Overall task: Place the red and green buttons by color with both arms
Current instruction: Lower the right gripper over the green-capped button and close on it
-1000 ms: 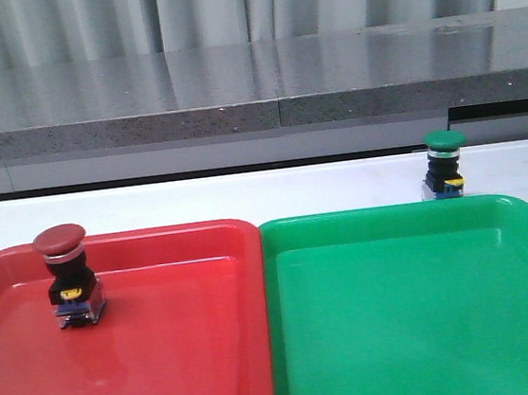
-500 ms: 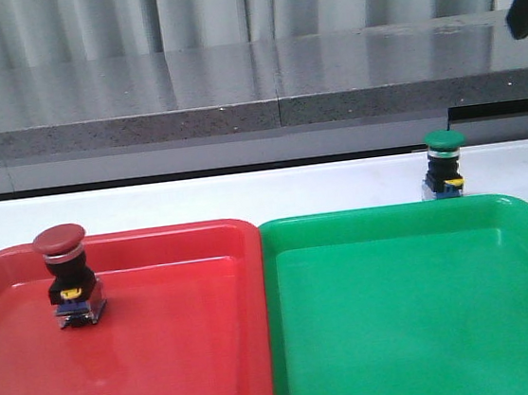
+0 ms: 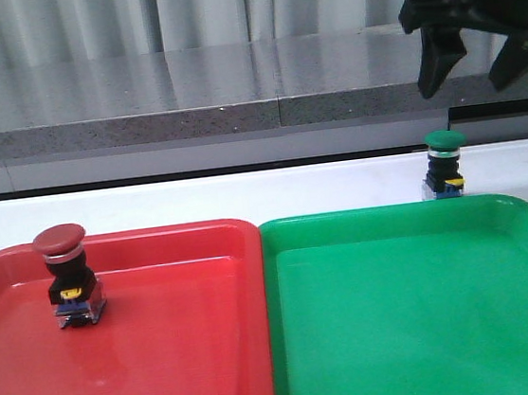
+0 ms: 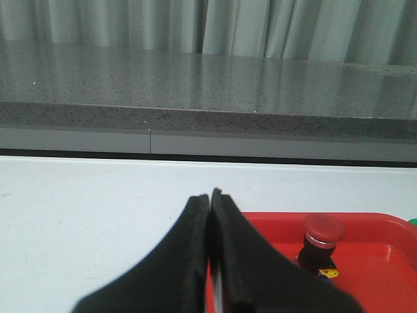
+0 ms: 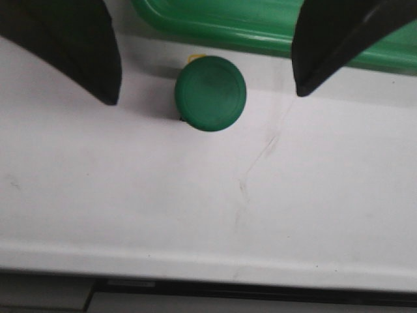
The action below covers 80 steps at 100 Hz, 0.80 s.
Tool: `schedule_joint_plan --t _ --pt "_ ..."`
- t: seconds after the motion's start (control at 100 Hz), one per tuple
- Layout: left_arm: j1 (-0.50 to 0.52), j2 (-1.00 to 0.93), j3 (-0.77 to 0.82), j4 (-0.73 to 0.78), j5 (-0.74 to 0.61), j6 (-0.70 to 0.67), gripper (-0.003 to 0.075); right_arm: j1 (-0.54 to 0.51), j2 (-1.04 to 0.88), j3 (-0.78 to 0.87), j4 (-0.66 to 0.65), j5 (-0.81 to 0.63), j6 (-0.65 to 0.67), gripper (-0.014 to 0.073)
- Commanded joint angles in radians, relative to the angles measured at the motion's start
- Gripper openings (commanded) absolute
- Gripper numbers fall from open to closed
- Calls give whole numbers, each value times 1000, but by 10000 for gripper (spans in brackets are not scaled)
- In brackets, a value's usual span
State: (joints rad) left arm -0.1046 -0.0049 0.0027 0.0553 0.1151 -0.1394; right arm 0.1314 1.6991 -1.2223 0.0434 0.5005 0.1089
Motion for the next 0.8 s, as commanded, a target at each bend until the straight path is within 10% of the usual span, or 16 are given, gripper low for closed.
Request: schedule_joint_plan --t 0.0,0.29,0.58,0.79 --pt "1 -32 40 -5 -75 -3 -19 1 11 -58 -1 -44 -3 550" --pt "1 -32 40 -5 -75 -3 -19 1 113 -64 -1 -52 -3 543" --pt "1 -32 40 -5 -75 -3 -19 1 111 -64 -1 -59 -3 207" --pt "1 -32 40 -5 -75 -3 -19 1 75 -64 -1 -54 -3 193"
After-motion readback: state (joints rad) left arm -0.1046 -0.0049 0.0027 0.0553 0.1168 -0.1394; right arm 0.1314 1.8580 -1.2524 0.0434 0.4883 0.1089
